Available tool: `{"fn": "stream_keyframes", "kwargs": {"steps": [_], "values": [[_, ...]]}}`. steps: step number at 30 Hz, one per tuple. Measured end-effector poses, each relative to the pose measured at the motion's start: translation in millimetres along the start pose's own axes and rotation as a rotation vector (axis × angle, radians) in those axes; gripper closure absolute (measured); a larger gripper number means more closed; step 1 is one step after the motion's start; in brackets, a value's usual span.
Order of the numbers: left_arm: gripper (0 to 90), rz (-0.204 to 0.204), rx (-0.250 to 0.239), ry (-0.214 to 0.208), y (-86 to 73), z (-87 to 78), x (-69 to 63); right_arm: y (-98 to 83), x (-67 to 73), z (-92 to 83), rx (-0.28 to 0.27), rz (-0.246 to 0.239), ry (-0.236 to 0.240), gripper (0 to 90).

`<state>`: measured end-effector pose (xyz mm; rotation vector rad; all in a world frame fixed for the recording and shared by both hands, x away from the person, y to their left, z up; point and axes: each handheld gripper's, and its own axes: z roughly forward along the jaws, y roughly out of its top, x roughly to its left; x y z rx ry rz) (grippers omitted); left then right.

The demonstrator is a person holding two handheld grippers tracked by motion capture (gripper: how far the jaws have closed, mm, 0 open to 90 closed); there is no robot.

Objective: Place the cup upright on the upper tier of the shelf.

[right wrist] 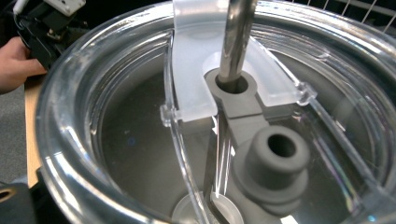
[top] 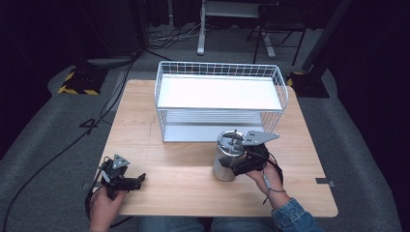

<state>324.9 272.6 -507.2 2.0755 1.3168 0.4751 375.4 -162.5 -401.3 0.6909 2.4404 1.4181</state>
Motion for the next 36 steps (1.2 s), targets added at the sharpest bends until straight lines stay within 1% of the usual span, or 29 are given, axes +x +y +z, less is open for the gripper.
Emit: {"fn": "stream_keyframes", "kwargs": {"steps": [1, 2, 9, 10, 11, 24, 25, 28, 36], "values": [[2.0, 0.0, 0.0, 0.0, 0.0, 0.0, 0.0, 0.0, 0.0, 0.0, 0.0, 0.0, 0.0, 3.7], [2.0, 0.0, 0.0, 0.0, 0.0, 0.0, 0.0, 5.5, -0.5, -3.4, -0.003, -0.007, -0.004, 3.7], [2.0, 0.0, 0.0, -0.001, 0.0, 0.0, 0.0, 22.4, -3.1, -12.7, -0.003, -0.026, -0.023, 3.7], [2.0, 0.0, 0.0, -0.001, 0.0, 0.0, 0.0, 22.4, -3.1, -12.7, -0.003, -0.026, -0.023, 3.7], [2.0, 0.0, 0.0, 0.0, 0.0, 0.0, 0.0, 27.2, -3.8, -15.2, -0.005, -0.029, -0.027, 3.7], [2.0, 0.0, 0.0, 0.0, 0.0, 0.0, 0.0, 50.6, -8.0, -27.5, -0.011, -0.029, -0.038, 3.7], [2.0, 0.0, 0.0, 0.0, 0.0, 0.0, 0.0, 54.2, -8.5, -29.2, -0.011, -0.033, -0.039, 3.7], [2.0, 0.0, 0.0, 0.0, 0.0, 0.0, 0.0, 57.6, -8.8, -30.7, -0.011, -0.037, -0.04, 3.7], [2.0, 0.0, 0.0, -0.001, 0.0, 0.0, 0.0, 70.0, -13.2, -34.8, 0.003, -0.034, -0.043, 3.7]]}}
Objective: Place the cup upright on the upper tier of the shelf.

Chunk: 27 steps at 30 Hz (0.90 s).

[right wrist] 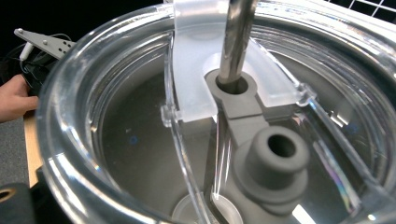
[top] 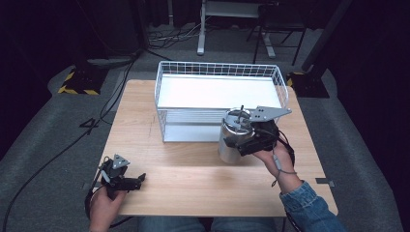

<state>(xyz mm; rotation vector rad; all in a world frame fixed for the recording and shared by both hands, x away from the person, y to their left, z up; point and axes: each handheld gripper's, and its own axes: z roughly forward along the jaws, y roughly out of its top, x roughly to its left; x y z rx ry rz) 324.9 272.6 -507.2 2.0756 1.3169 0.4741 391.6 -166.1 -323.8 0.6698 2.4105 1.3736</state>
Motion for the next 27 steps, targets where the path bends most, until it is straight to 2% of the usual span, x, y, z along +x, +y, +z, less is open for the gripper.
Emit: {"fn": "stream_keyframes", "kwargs": {"steps": [16, 27], "values": [[2.0, 0.004, 0.0, -0.003, 0.0, 0.0, 0.2, 27.8, -12.4, -9.2, -0.005, -0.014, -0.011, 3.7], [2.0, 0.003, -0.001, 0.0, 0.0, 0.2, 0.0, 50.9, -22.1, -19.2, -0.023, 0.004, -0.025, 3.7]]}}
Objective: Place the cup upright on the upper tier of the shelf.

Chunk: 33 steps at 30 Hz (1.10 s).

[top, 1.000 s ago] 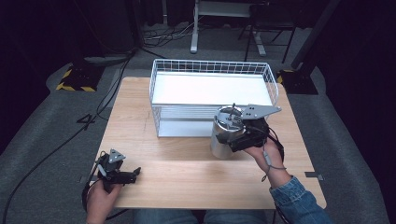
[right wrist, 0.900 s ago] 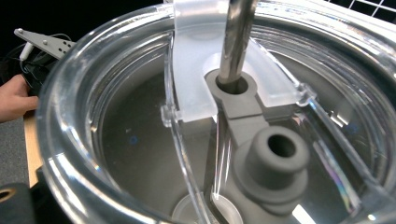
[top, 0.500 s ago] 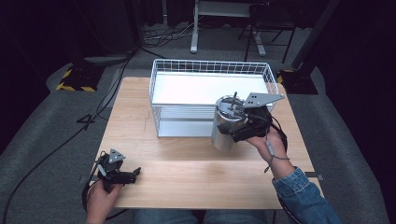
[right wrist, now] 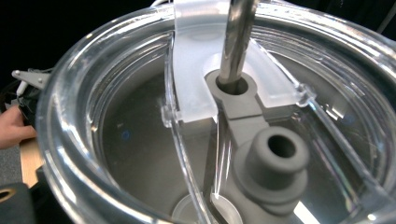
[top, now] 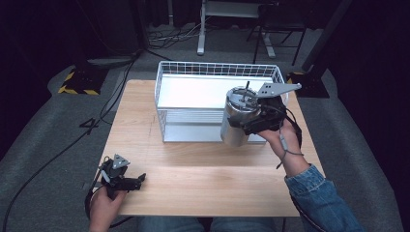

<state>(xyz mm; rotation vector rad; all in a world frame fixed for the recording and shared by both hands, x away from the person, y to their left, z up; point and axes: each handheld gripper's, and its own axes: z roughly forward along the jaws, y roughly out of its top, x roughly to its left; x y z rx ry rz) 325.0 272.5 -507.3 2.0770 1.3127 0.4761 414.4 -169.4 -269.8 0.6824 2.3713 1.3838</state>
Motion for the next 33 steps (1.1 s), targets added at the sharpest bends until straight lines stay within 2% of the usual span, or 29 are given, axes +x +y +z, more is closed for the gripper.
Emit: {"fn": "stream_keyframes", "kwargs": {"steps": [7, 13, 15, 17, 18, 25, 33], "values": [[1.8, -0.005, 0.005, 0.006, 1.0, 0.6, -0.7, 22.1, -6.9, -4.7, 0.006, -0.011, -0.024, 3.6], [1.7, -0.006, 0.006, 0.006, 1.1, 0.6, -0.7, 37.5, -13.5, -4.8, 0.008, -0.003, -0.042, 3.6], [1.7, -0.006, 0.006, 0.006, 1.1, 0.6, -0.7, 46.5, -19.6, -4.1, 0.001, 0.023, -0.03, 3.7], [1.7, -0.006, 0.006, 0.006, 1.1, 0.6, -0.7, 49.5, -21.6, -3.6, -0.001, 0.024, -0.033, 3.7], [1.7, -0.006, 0.006, 0.007, 1.2, 0.6, -0.7, 55.3, -24.3, -2.6, -0.004, 0.02, -0.048, 3.7], [1.7, -0.006, 0.007, 0.007, 1.2, 0.6, -0.7, 72.0, -33.8, -0.4, -0.017, 0.039, -0.056, 3.7], [1.7, -0.013, 0.004, 0.005, 1.4, 1.2, -1.1, 88.4, -55.8, 9.1, -0.051, 0.073, -0.095, 3.7]]}}
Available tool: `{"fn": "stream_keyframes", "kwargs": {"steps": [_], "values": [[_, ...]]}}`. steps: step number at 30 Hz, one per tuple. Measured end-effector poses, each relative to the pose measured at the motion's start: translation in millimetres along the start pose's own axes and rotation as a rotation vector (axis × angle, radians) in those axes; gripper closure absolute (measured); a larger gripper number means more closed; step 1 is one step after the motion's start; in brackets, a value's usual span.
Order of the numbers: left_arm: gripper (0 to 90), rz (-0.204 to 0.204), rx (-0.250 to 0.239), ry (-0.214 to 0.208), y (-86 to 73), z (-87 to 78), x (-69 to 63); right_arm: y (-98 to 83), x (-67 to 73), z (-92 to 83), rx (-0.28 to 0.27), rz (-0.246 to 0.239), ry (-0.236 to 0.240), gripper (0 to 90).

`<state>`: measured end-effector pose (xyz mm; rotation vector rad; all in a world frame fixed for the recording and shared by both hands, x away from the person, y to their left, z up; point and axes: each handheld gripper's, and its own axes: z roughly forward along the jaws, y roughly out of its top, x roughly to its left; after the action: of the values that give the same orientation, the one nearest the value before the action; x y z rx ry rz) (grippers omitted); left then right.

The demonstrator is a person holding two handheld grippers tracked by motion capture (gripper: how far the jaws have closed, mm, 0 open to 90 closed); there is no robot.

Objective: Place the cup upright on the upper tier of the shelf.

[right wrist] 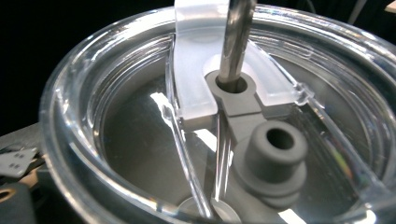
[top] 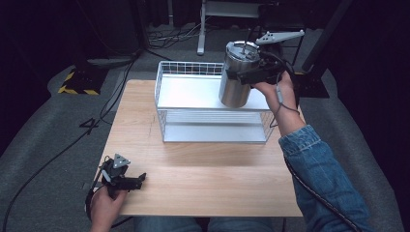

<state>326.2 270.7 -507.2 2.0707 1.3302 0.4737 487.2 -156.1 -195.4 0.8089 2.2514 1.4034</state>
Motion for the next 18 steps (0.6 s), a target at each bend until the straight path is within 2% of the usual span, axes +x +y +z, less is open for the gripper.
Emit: {"fn": "stream_keyframes", "kwargs": {"steps": [6, 11, 18], "values": [[1.7, 0.0, 0.001, 0.0, 0.1, -0.2, 0.0, 4.7, -11.3, 10.8, -0.017, 0.013, -0.031, 3.6], [1.7, 0.002, 0.001, 0.0, 0.1, -0.2, 0.2, 2.5, -21.8, 26.2, -0.015, 0.019, -0.055, 3.6], [1.7, -0.004, 0.001, -0.001, 0.0, -0.1, -0.3, -5.2, -27.6, 37.9, -0.012, 0.038, -0.05, 3.6]]}}
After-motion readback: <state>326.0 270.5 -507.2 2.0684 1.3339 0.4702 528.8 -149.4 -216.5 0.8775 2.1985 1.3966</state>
